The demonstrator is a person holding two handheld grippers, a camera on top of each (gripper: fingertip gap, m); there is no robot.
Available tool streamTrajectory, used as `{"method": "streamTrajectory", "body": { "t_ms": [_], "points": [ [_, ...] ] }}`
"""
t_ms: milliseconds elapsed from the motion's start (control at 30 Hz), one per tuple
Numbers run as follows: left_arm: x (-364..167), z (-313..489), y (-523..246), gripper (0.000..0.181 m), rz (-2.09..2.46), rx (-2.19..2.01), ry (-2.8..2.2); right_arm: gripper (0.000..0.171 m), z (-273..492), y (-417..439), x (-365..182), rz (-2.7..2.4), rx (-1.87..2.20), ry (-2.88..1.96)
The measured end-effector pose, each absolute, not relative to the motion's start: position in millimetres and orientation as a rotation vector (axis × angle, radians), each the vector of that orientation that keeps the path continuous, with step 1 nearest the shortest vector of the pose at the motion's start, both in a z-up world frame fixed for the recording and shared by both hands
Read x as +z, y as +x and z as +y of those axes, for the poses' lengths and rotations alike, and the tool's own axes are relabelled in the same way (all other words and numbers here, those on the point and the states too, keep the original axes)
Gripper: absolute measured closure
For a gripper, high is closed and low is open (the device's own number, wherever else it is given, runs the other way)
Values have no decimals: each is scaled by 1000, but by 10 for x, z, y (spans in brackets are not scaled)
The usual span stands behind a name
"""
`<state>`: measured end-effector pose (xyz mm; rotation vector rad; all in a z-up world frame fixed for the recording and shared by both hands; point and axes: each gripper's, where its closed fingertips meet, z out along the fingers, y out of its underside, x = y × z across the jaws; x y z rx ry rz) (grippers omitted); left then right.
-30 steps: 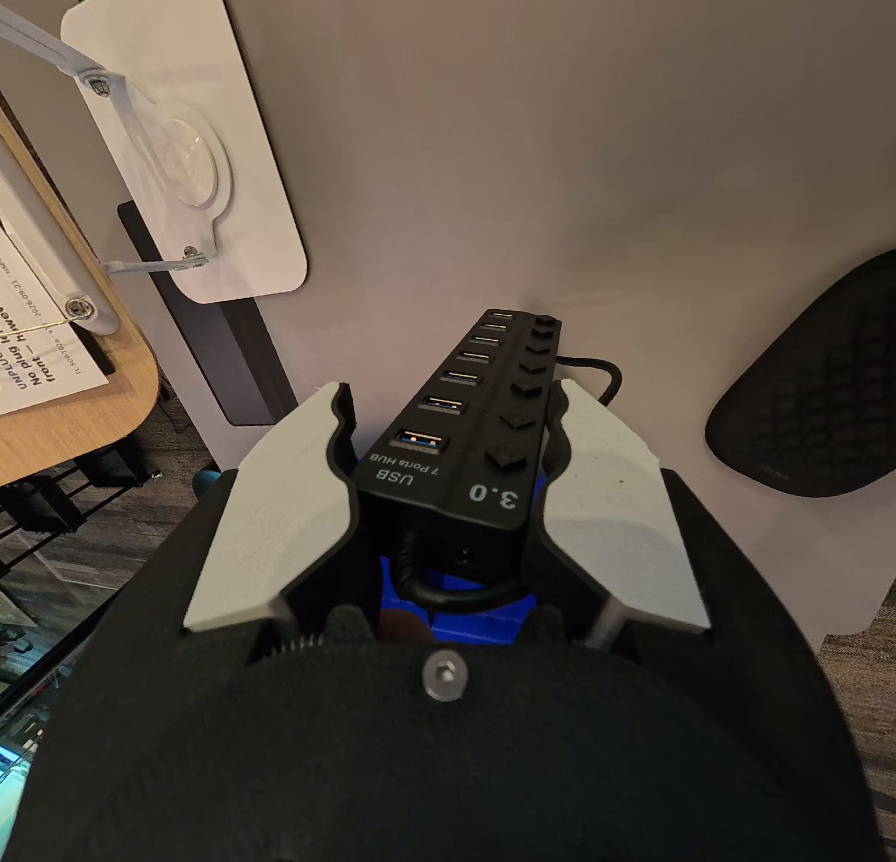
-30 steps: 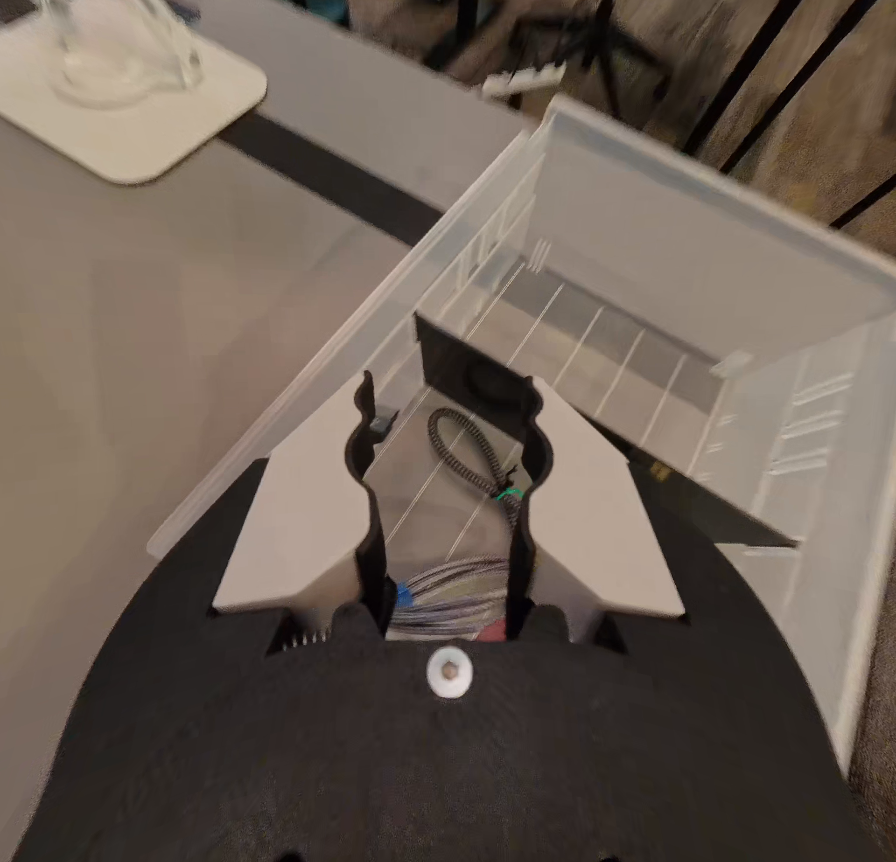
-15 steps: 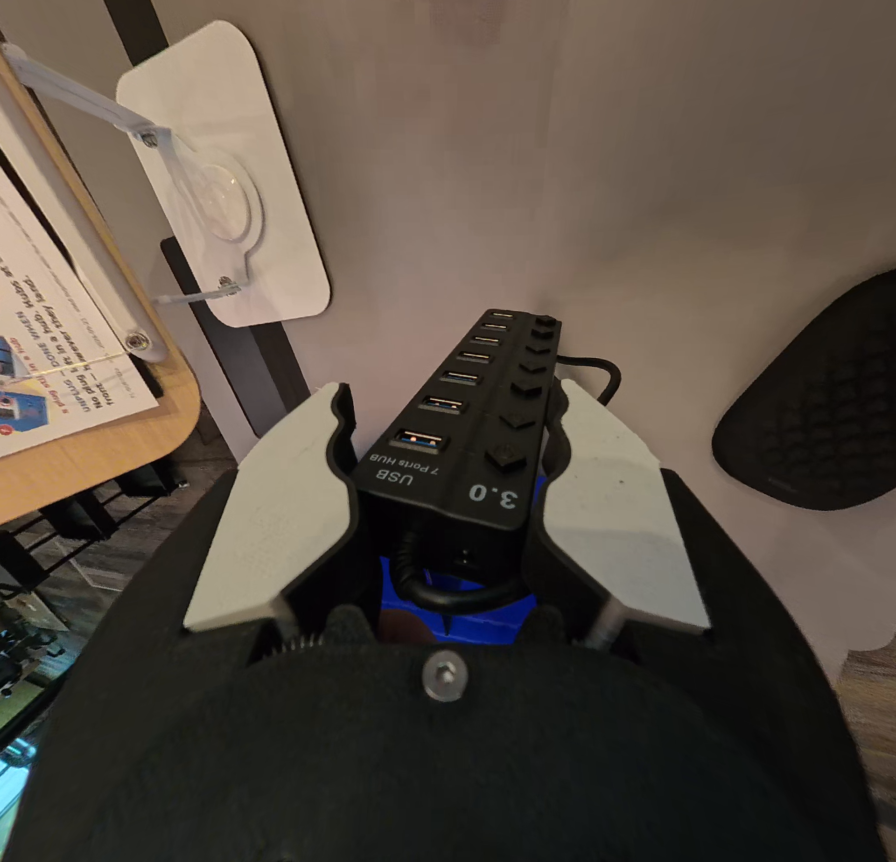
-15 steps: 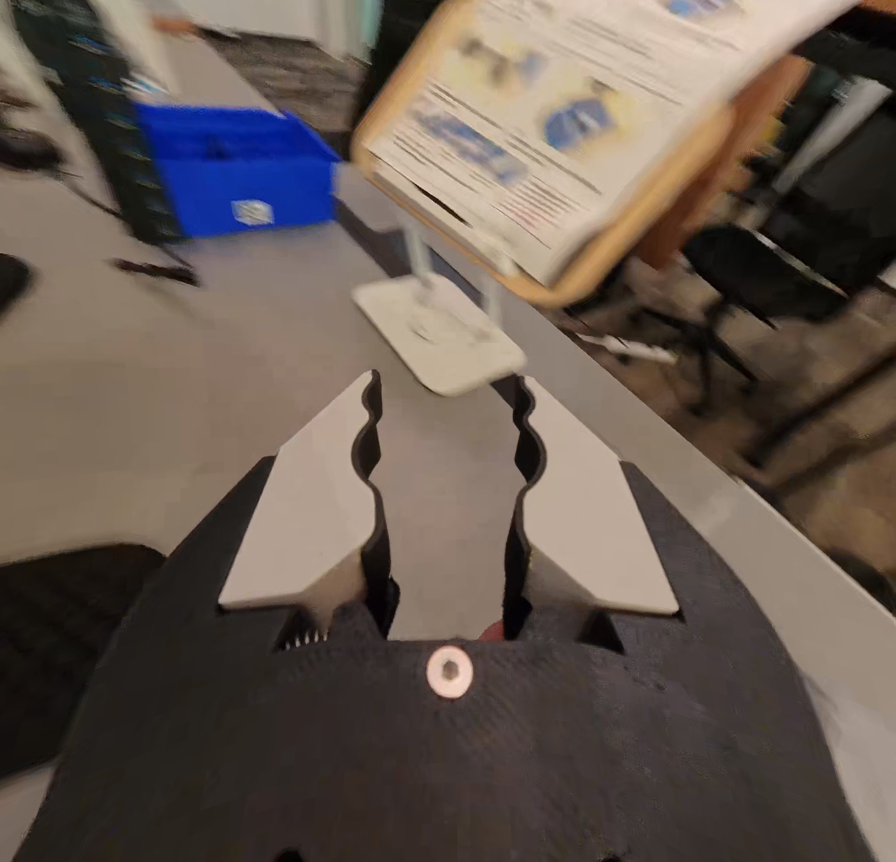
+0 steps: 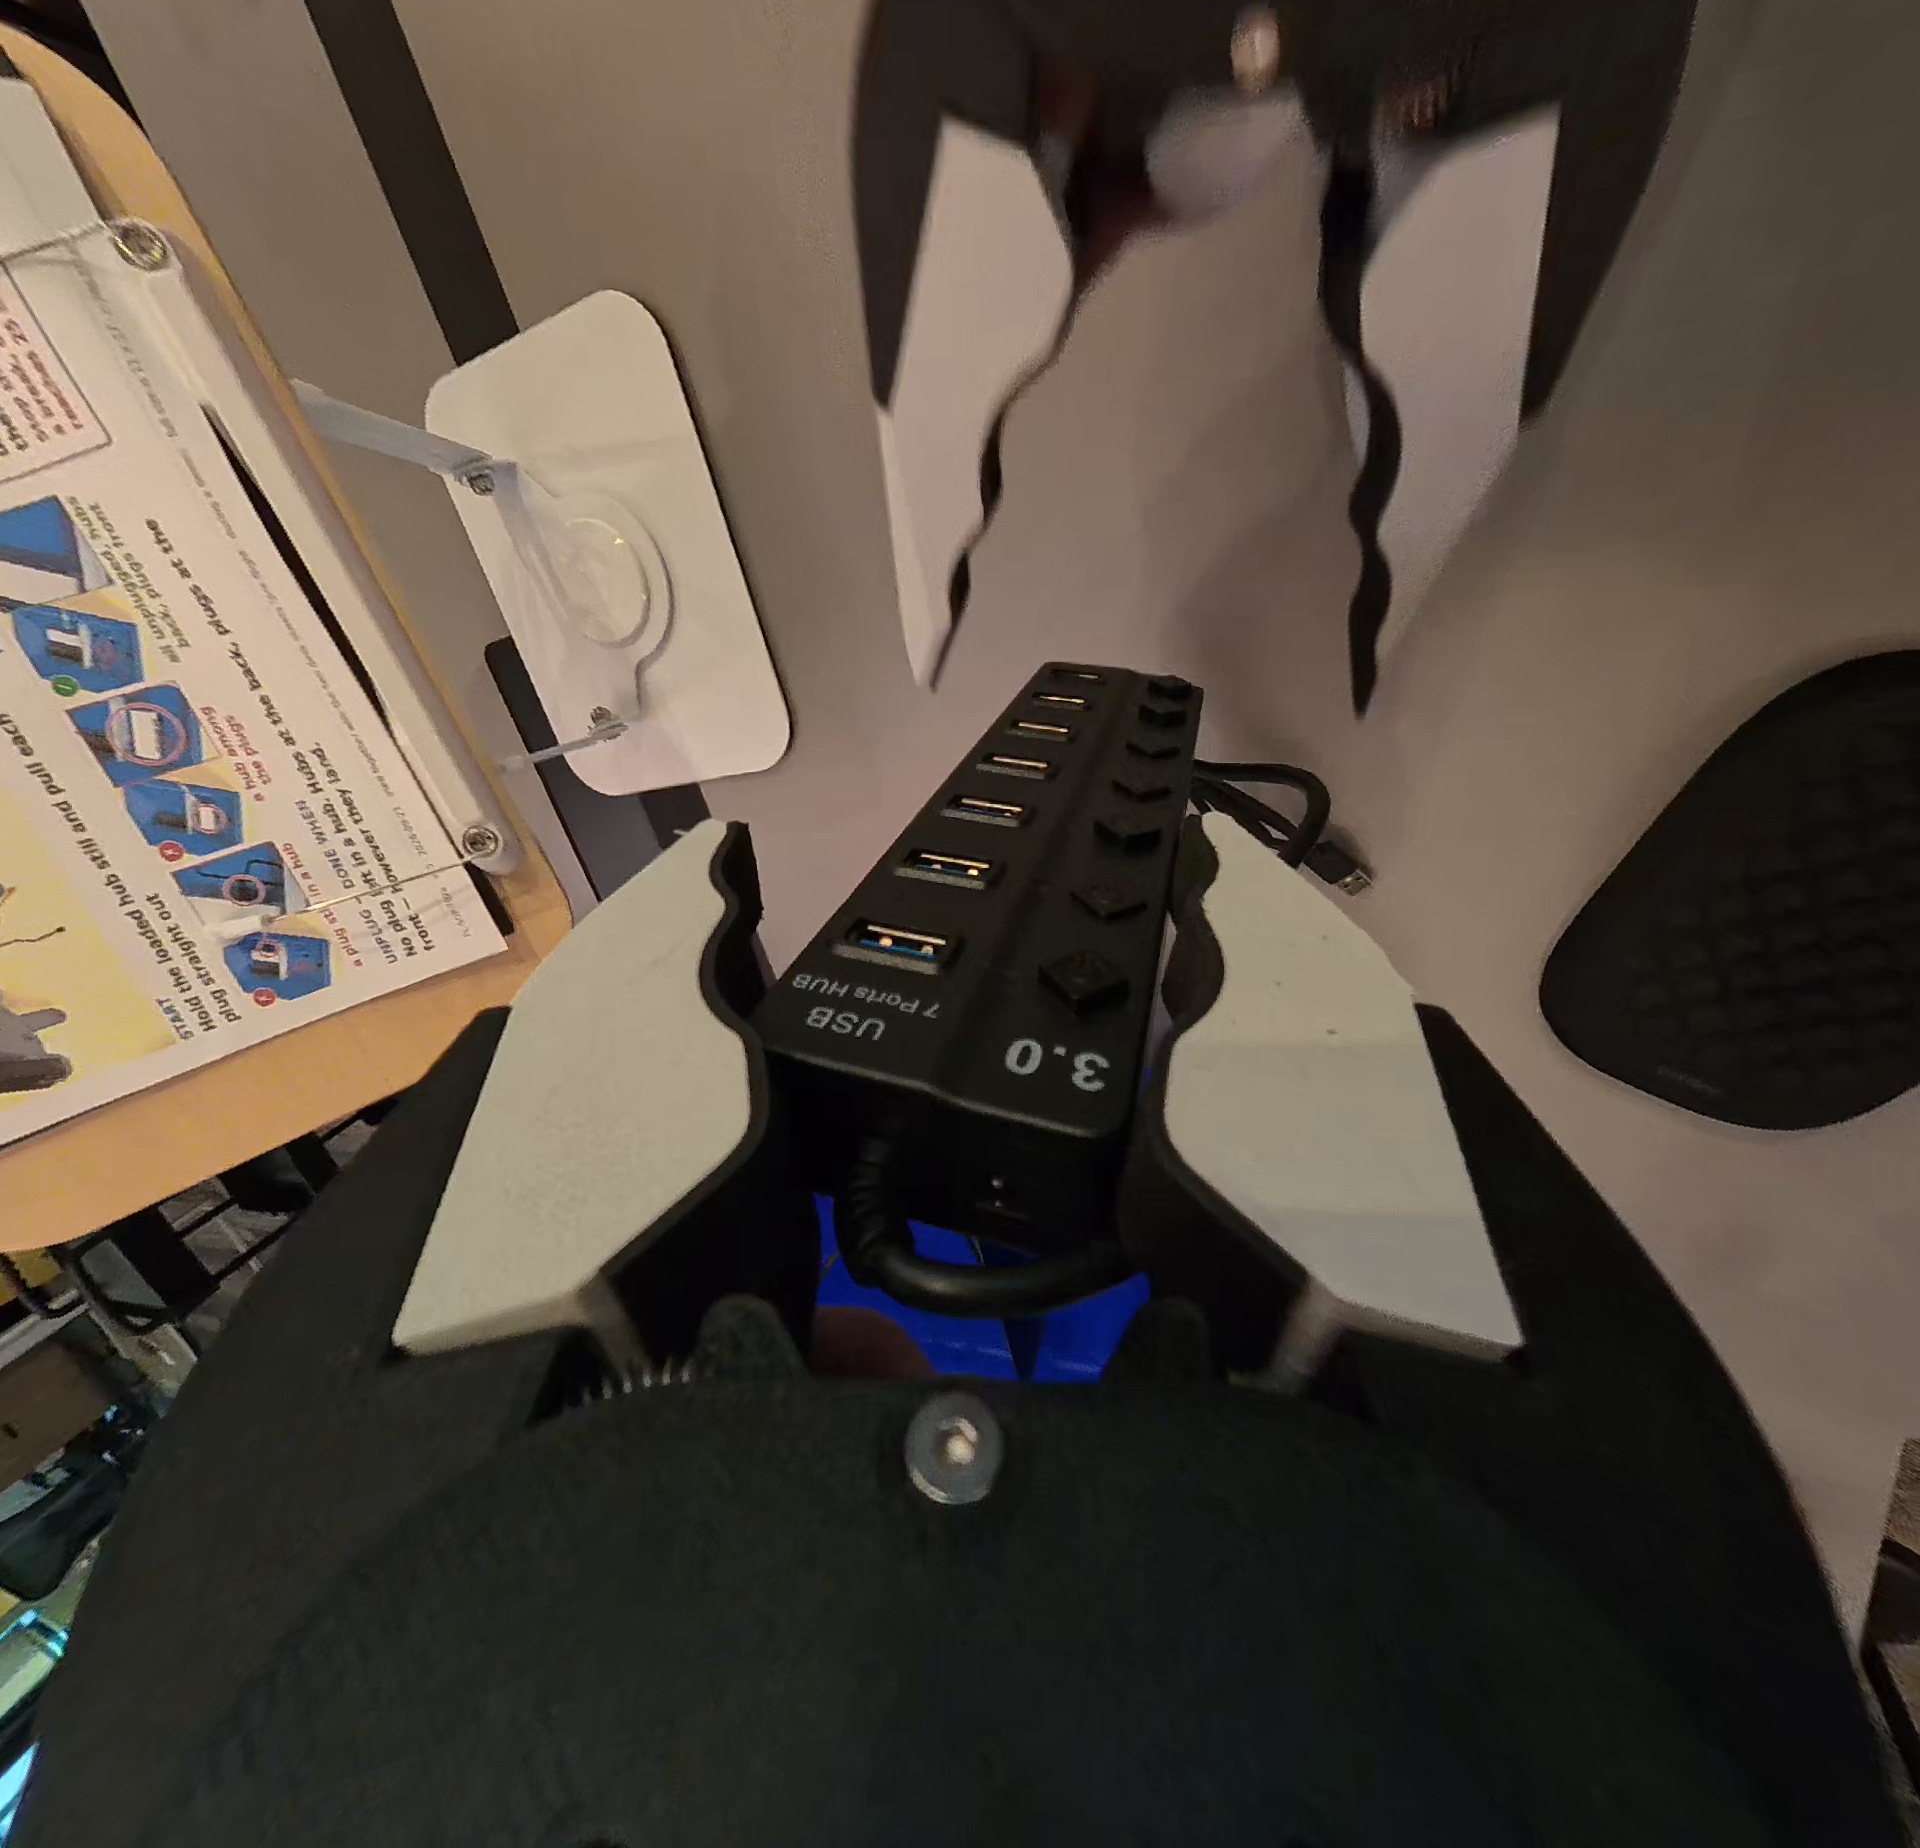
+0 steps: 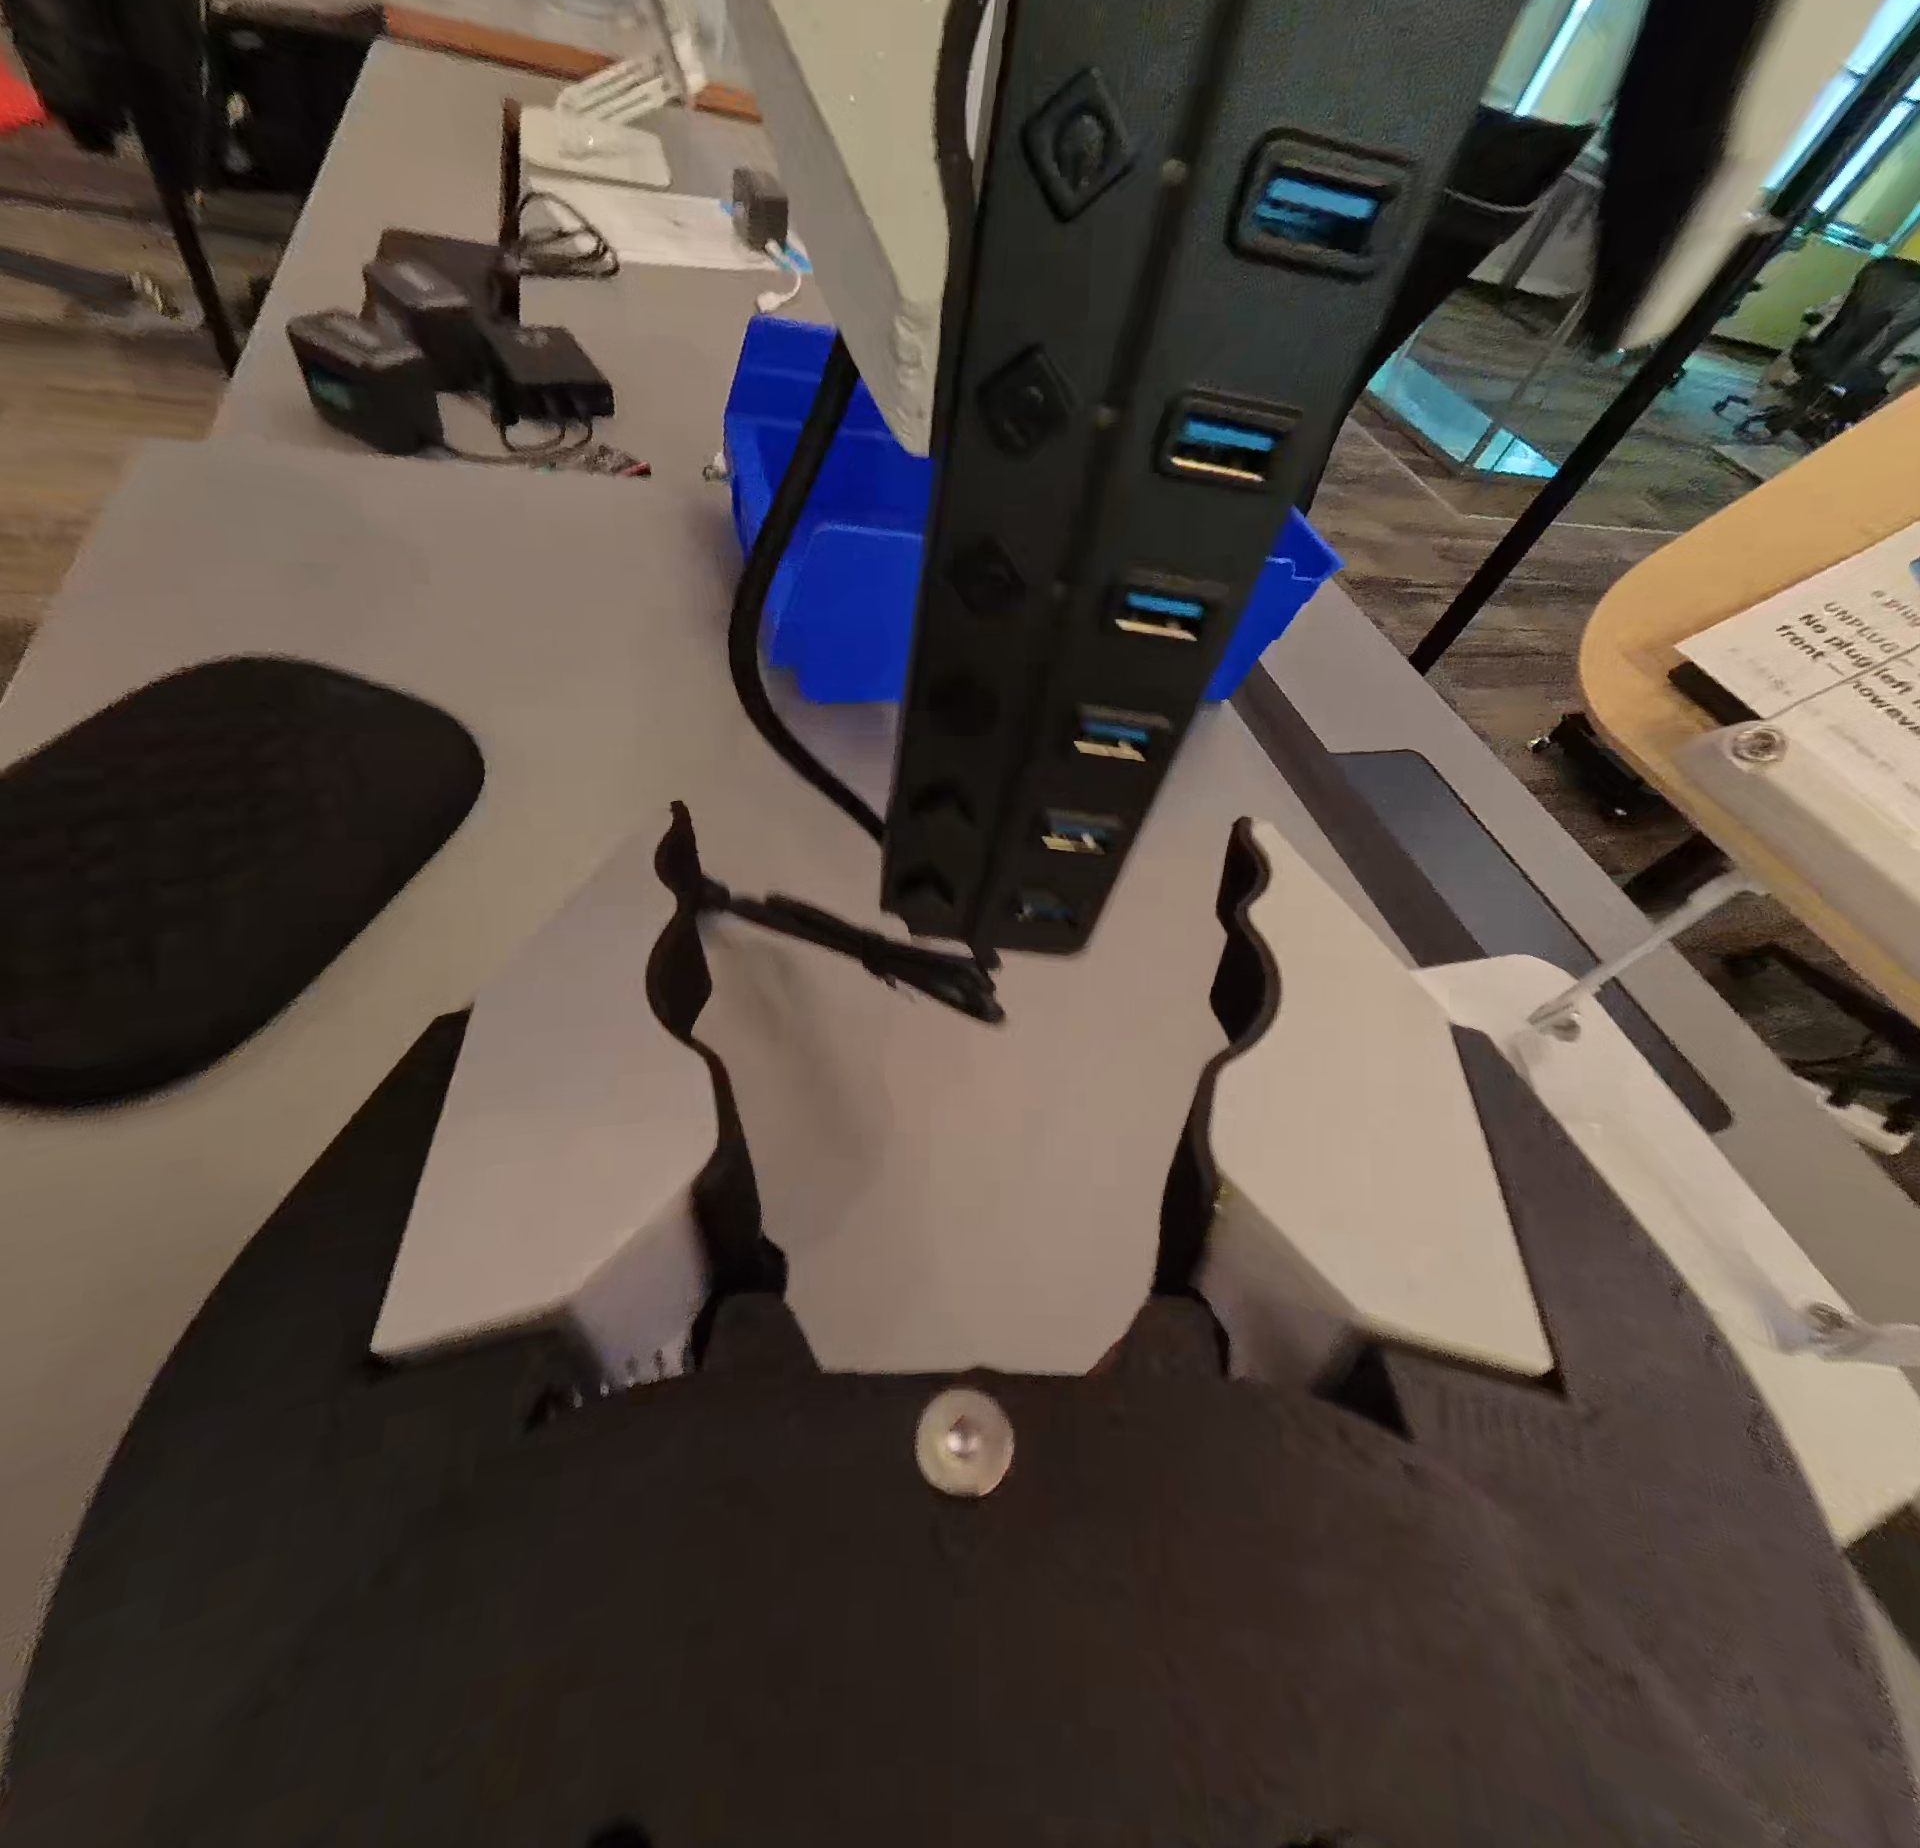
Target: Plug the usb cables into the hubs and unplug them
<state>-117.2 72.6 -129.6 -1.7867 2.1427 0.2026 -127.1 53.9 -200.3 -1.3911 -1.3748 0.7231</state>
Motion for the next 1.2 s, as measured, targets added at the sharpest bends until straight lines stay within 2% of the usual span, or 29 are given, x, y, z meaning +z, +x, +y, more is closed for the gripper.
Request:
{"method": "streamTrajectory", "body": {
  "t_ms": [267, 367, 767, 1000, 1200],
  "points": [
    [-1229, 735, -1143, 105, 2136, 217, -1762, 93, 675, -1622, -1861, -1216, 775, -1373],
    [-1218, 734, -1159, 105, 2133, 210, -1764, 114, 719, -1609, -1818, -1191, 816, -1345],
    [-1145, 762, -1083, 105, 2127, 250, -1774, 115, 738, -1485, -1726, -1178, 854, -1306],
    [-848, 919, -1179, 74, 2023, 399, -1767, 115, 828, -1330, -1686, -1152, 866, -1325],
    [-415, 968, -1313, 72, 1812, 520, -1688, 115, 969, -1033, -1517, -1116, 817, -1316]
  ]
}}
